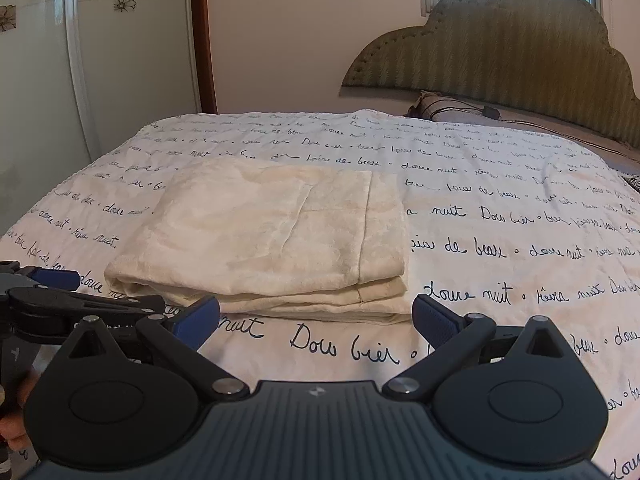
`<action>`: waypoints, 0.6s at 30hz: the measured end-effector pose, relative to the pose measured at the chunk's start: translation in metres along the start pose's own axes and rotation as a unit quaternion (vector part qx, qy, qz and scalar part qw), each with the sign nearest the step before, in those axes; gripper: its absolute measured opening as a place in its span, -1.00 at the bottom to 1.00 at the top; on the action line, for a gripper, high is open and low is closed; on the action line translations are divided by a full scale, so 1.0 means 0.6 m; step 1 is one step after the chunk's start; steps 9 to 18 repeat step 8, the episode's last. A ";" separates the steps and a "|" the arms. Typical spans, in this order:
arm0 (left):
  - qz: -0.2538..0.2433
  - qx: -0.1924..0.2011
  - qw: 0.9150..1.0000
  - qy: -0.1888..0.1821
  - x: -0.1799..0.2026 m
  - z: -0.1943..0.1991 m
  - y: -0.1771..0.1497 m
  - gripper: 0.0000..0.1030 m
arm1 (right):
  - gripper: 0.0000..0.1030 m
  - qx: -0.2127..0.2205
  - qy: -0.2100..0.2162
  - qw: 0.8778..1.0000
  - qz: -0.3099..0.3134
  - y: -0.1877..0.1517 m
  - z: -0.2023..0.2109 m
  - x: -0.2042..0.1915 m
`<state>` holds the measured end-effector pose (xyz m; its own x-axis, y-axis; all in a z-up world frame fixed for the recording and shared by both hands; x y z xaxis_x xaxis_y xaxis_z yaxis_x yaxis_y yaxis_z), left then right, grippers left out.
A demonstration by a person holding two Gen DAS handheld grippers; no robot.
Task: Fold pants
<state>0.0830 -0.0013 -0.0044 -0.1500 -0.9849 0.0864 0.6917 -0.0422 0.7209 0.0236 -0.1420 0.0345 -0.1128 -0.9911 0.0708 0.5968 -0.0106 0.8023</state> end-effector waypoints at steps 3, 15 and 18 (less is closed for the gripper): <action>0.002 -0.001 1.000 0.004 0.000 0.002 -0.001 0.99 | 1.00 -0.002 0.001 1.000 0.006 -0.006 0.002 -0.004; -0.007 0.006 1.000 0.002 0.005 0.008 -0.001 0.99 | 1.00 -0.006 0.003 1.000 0.005 -0.014 0.003 -0.005; -0.007 0.006 1.000 0.002 0.005 0.008 -0.001 0.99 | 1.00 -0.006 0.003 1.000 0.005 -0.014 0.003 -0.005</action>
Point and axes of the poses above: each gripper's, at about its wrist camera, not at the fingertips, and z roughly against the way its jaws point, x to its right, y to its top, the point moved 3 cm from there along -z, roughly the way its jaws point, and after that the axes turned 11 degrees about -y, right-handed, at the moved point
